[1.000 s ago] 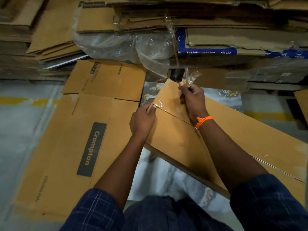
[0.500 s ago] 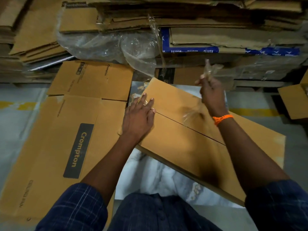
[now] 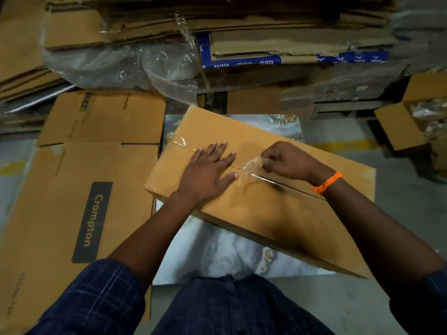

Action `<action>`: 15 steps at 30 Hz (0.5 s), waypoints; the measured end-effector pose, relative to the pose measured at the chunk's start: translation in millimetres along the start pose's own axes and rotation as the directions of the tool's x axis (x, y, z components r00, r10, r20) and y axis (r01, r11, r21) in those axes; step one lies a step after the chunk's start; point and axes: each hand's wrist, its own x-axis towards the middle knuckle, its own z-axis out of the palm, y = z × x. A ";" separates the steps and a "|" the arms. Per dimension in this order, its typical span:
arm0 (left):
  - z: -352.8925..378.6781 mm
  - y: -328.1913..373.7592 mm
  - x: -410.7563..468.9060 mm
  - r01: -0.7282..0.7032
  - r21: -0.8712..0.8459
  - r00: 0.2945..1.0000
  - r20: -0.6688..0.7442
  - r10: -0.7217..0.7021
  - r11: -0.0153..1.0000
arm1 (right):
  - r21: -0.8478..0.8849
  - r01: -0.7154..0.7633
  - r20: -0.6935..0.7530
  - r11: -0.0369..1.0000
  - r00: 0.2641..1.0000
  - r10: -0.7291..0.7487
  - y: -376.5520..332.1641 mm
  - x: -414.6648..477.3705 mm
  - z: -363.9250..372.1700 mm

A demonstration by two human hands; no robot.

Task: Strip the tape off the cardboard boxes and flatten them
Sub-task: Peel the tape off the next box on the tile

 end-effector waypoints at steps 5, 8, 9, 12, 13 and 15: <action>-2.3 4.9 3.6 0.049 -0.003 0.999 0.009 -0.049 0.999 | 0.675 0.112 -0.447 0.729 0.848 0.284 30.1 -61.5 -32.4; -0.1 28.9 10.6 0.117 -0.073 0.993 0.009 -0.117 0.990 | 0.332 -0.006 -0.372 0.943 0.918 0.137 42.4 -74.3 -19.8; 0.1 42.6 14.1 0.074 -0.114 0.997 0.006 -0.074 0.991 | 0.368 0.005 -0.342 0.930 0.931 0.130 43.3 -73.2 -16.0; 9.5 93.9 25.3 -0.173 -0.131 0.981 0.066 0.183 0.976 | 0.739 0.045 -0.246 0.672 0.947 0.207 36.4 -67.0 -4.9; 15.9 108.4 28.5 -0.200 -0.091 0.971 0.114 0.210 0.976 | 0.798 0.057 -0.244 0.600 0.941 0.235 35.4 -65.0 -1.1; 27.4 123.7 32.4 -0.155 -0.011 0.974 0.164 0.155 0.988 | 0.852 0.066 -0.264 0.520 0.911 0.317 36.1 -69.1 -0.8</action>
